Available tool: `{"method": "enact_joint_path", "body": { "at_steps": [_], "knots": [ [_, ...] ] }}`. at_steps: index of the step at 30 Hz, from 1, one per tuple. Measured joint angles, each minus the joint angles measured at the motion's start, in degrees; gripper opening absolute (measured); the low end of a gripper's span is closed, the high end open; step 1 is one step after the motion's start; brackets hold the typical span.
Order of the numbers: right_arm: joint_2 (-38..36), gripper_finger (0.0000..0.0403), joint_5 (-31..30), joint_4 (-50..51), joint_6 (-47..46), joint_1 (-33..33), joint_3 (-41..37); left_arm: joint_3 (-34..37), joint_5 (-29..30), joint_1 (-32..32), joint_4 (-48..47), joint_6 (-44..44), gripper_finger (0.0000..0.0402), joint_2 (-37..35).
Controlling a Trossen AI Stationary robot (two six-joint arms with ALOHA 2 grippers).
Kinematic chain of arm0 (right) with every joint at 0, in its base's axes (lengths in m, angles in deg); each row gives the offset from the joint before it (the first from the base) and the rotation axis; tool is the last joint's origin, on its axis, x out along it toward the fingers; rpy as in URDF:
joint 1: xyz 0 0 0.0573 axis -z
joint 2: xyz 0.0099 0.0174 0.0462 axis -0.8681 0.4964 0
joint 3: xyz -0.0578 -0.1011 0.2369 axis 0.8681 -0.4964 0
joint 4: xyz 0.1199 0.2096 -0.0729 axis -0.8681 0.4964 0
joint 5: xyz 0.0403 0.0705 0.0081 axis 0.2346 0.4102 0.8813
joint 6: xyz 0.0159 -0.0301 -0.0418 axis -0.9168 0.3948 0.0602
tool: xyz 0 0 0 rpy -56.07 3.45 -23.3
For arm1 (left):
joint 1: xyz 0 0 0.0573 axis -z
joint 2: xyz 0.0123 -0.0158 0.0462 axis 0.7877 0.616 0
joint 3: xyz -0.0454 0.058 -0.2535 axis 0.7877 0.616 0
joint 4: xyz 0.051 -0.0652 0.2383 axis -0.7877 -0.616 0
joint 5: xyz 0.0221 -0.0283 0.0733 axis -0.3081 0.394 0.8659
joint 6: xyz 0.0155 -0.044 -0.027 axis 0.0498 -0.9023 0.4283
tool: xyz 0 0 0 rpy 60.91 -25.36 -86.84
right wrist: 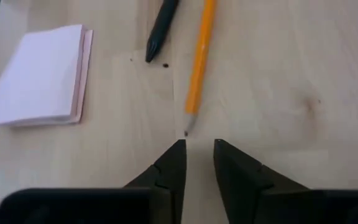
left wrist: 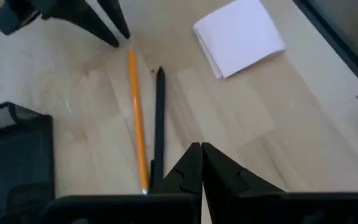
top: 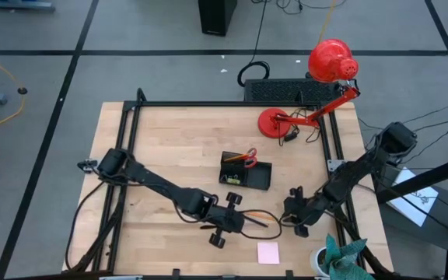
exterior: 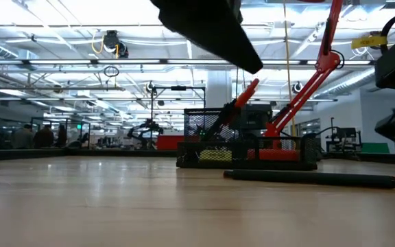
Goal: Pick and place office supplies into organizer
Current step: Put the right yellow pencil into the black desk organizer
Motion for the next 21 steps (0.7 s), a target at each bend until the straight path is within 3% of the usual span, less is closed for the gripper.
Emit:
{"method": "enact_joint_path", "body": {
  "at_steps": [12,21],
  "knots": [
    [11.8,0.0003,0.0,-21.7,9.5,1.2,0.8,0.0,0.5,1.5,-3.4,-3.2,0.003,-1.4],
    [19.4,0.0003,2.7,-22.1,16.0,5.0,9.0,0.0,0.5,2.6,-4.4,-6.0,0.0031,-1.3]
  ]
}}
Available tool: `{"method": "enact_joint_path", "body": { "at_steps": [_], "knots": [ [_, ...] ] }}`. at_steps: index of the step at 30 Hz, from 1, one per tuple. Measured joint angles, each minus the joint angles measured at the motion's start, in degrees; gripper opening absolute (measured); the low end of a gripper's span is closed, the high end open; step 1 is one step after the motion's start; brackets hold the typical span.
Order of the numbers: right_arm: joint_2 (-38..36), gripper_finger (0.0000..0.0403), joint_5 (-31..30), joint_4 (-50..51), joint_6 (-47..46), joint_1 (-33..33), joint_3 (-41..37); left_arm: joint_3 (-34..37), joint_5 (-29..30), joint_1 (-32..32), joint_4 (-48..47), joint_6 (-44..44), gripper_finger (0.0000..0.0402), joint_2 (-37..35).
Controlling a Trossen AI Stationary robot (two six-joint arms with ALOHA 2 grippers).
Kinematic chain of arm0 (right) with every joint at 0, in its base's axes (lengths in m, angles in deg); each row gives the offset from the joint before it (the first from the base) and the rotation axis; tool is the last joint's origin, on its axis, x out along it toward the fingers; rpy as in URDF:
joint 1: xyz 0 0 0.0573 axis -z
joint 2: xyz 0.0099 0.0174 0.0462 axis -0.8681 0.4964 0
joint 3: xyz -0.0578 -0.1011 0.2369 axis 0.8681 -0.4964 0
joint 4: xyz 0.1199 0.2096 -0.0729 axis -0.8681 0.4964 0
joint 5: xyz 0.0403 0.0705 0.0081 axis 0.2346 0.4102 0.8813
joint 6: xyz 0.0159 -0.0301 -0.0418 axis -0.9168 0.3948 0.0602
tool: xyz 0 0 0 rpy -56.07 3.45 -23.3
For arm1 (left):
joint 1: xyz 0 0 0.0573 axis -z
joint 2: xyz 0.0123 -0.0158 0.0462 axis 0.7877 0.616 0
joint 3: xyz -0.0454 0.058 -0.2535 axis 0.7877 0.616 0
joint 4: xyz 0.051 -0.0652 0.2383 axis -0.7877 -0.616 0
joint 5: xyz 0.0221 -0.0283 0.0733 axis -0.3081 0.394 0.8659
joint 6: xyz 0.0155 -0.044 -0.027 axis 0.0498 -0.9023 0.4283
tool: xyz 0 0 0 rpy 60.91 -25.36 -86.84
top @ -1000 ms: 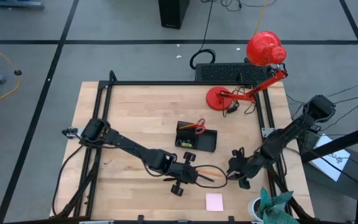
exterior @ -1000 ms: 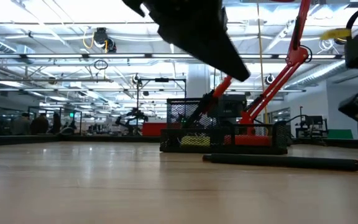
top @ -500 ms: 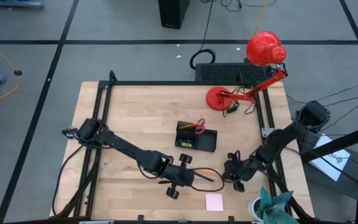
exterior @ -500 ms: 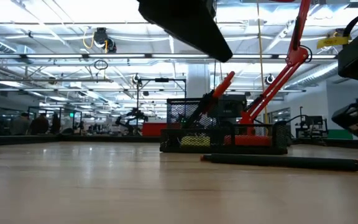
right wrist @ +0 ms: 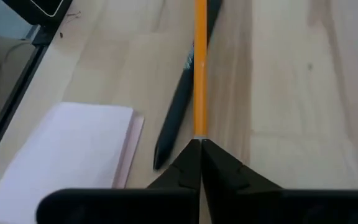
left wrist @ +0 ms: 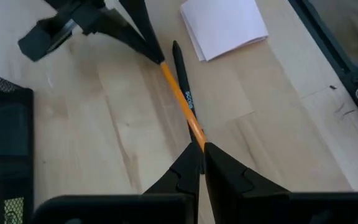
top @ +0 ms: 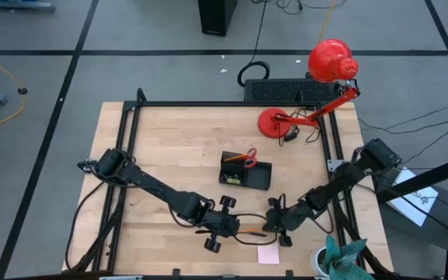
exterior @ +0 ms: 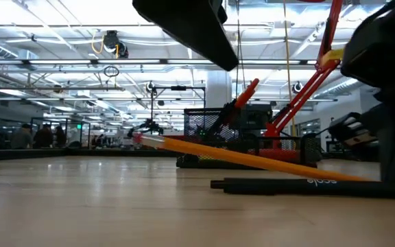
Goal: Pick and place office supplies into organizer
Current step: Put the right yellow pencil into the black desk organizer
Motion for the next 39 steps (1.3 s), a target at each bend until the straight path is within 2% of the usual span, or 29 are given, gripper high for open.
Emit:
{"method": "enact_joint_path", "body": {
  "at_steps": [10,19,25,29,39],
  "knots": [
    [4.3,0.0,2.0,0.0,3.6,4.0,5.7,0.0,0.0,2.7,-4.4,-5.3,0.0031,0.0],
    [5.6,0.0,3.2,-0.1,5.4,5.7,9.1,0.3,-1.0,7.6,-8.0,-12.0,0.0031,0.0],
    [5.5,0.0,3.1,-0.3,5.6,6.2,9.3,3.4,4.4,8.8,-8.1,-18.3,0.0034,0.0],
    [5.5,0.0,3.1,-0.4,5.6,6.3,9.3,7.4,3.3,8.4,-5.7,-22.6,0.0062,0.0],
    [5.5,0.0,2.9,-0.4,6.0,6.4,9.3,13.9,0.2,7.9,1.7,-24.4,0.0166,0.2]
  ]
}}
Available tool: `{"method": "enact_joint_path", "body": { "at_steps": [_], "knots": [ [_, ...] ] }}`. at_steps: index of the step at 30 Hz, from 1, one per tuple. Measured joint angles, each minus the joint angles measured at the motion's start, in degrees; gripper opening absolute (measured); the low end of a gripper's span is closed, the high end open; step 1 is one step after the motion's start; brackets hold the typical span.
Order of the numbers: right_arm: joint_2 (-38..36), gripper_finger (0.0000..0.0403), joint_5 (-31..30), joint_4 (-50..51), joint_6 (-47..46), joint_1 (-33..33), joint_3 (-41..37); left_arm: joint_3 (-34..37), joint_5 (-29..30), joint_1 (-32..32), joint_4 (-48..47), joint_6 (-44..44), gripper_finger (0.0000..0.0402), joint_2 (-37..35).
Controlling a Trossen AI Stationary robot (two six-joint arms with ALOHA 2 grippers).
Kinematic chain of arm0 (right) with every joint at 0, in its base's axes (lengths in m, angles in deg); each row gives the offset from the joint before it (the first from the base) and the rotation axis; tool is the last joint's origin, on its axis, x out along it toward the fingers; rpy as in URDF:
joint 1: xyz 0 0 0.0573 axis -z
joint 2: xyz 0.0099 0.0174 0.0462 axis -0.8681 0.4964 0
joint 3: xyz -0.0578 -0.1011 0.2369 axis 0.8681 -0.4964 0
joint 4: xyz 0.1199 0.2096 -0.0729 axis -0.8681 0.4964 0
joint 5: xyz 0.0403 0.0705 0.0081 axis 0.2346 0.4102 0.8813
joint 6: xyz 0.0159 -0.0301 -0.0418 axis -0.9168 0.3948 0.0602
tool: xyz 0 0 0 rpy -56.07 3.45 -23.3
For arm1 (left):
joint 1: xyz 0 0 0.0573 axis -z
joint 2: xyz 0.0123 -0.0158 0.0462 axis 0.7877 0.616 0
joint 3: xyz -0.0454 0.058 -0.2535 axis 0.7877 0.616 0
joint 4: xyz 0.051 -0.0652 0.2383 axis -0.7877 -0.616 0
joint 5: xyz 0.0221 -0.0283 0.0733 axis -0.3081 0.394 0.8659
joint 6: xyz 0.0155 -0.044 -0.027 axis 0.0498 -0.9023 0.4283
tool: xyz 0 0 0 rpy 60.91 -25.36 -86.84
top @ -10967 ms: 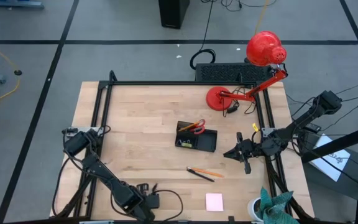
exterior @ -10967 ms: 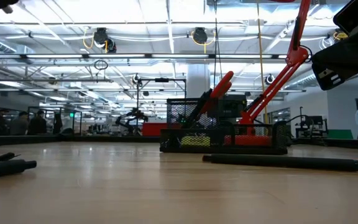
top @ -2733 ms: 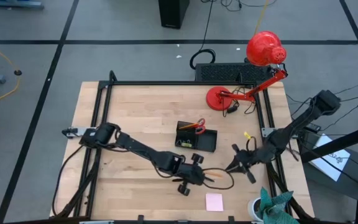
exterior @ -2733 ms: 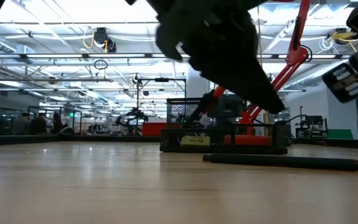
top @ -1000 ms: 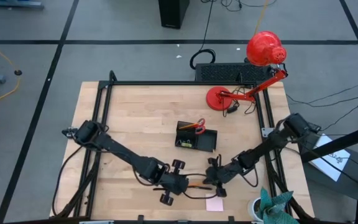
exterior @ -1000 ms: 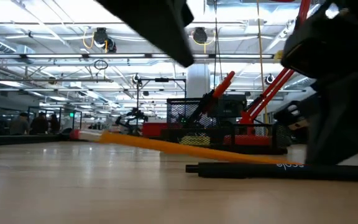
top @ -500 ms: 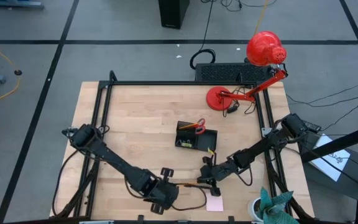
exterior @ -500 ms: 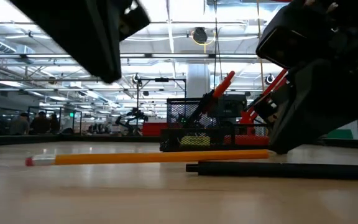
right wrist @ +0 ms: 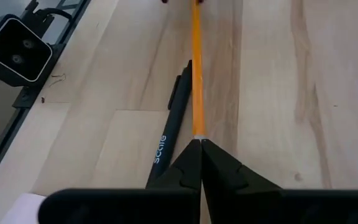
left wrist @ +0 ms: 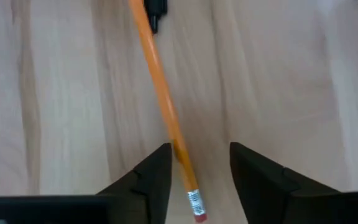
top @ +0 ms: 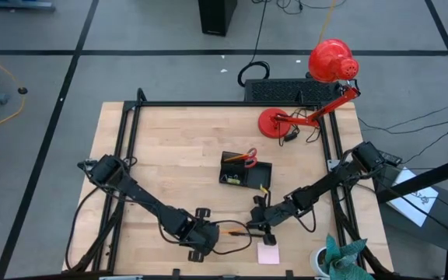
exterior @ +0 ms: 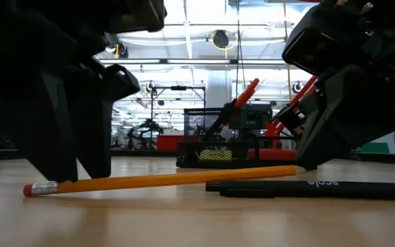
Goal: Pick and place office supplies into organizer
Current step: Put the right yellow pencil into the black desk organizer
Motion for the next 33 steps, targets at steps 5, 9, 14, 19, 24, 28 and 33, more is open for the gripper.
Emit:
{"method": "enact_joint_path", "body": {
  "at_steps": [5,9,14,19,24,28,33],
  "knots": [
    [0.0,0.0,-0.1,-1.0,0.4,0.0,0.0,0.5,-0.1,-1.0,0.1,1.6,0.0173,2.7],
    [0.0,0.0,0.0,-1.9,0.4,0.0,0.1,0.3,0.0,-1.5,-0.7,3.4,0.0147,4.7],
    [0.0,0.0,0.1,-1.8,0.8,0.0,0.1,0.3,-0.3,-2.3,-2.5,6.3,0.0074,4.6],
    [0.0,0.0002,0.3,-1.7,0.9,-0.1,0.0,-0.7,-2.8,-3.2,-6.6,11.3,0.0014,4.6],
    [0.0,0.0004,3.5,-1.7,0.8,-0.4,0.0,-0.9,-5.0,-3.7,-9.1,23.5,0.0028,4.2],
    [-0.1,0.0004,4.7,-1.2,0.9,-0.9,0.0,-0.9,-5.2,-4.4,-14.3,32.4,0.0029,3.0],
    [-0.1,0.0004,4.7,-0.8,0.9,-0.9,0.0,-0.4,-1.1,-6.1,-21.8,39.6,0.0029,0.1]
  ]
}}
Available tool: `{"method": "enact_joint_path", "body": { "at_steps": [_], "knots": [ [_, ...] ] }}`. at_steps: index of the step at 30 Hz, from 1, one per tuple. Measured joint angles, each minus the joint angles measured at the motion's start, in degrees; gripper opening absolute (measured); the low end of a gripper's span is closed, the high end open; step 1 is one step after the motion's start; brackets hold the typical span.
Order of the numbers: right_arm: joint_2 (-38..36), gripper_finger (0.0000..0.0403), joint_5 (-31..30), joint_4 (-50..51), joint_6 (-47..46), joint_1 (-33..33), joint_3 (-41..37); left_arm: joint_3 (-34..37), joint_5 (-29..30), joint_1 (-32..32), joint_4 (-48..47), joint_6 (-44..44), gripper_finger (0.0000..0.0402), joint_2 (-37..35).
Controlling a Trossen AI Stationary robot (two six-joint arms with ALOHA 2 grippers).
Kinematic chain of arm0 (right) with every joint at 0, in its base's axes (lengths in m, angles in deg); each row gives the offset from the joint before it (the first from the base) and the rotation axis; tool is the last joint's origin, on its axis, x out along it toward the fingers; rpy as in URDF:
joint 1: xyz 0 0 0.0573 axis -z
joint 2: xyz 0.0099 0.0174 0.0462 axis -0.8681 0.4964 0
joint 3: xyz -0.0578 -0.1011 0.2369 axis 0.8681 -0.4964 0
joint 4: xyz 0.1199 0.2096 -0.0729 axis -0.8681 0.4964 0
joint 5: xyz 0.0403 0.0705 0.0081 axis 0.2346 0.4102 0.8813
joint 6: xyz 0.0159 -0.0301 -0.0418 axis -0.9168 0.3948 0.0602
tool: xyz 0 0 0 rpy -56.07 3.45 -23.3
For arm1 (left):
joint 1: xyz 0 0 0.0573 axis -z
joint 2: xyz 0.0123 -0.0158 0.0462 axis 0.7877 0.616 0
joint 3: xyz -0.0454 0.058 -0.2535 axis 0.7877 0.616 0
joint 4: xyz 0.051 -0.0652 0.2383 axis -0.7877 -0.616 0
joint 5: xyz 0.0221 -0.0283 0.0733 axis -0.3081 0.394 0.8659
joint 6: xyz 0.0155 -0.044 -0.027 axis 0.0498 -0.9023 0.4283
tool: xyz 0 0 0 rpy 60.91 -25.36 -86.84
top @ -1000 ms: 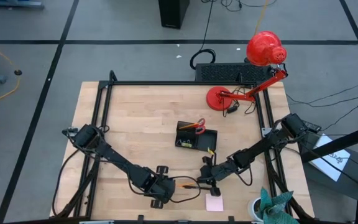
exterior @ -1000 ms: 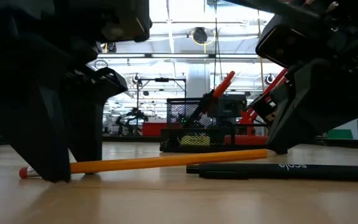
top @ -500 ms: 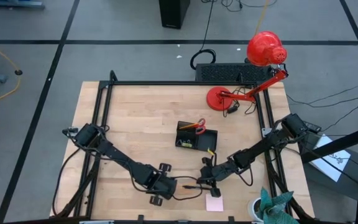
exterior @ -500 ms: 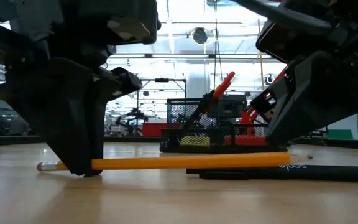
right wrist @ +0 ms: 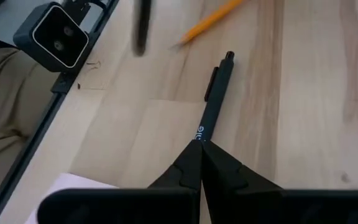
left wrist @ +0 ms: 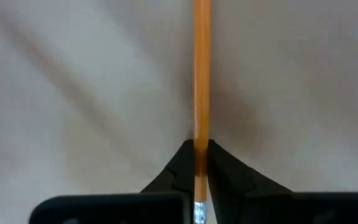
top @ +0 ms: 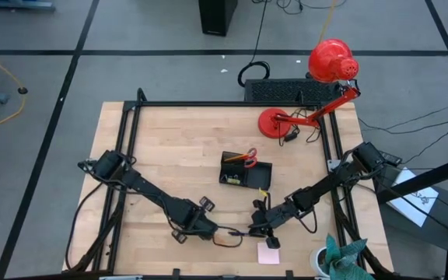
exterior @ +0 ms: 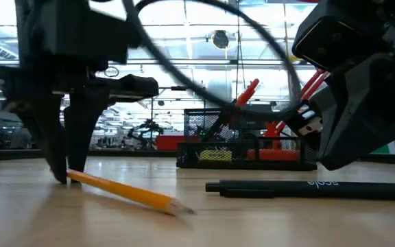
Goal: Pick and place office supplies into organizer
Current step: Put the right yellow pencil into the black desk organizer
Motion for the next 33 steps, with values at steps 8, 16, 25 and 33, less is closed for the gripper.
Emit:
{"method": "enact_joint_path", "body": {
  "at_steps": [8,16,25,33],
  "knots": [
    [0.0,0.0004,0.0,0.8,1.5,0.0,0.0,0.3,12.9,-2.4,-9.3,-2.8,0.0013,-5.0],
    [0.0,0.0001,-0.3,1.3,1.8,0.0,0.0,-3.0,23.9,-2.2,-18.2,-3.2,0.0008,-7.4],
    [0.0,0.0001,-2.8,1.8,3.0,0.0,0.0,-13.2,34.0,-4.3,-27.4,5.2,0.0008,-7.7],
    [0.0,0.0,-5.4,2.2,3.0,-0.2,0.0,-13.3,41.7,-2.1,-27.5,16.1,0.0006,-7.1]
  ]
}}
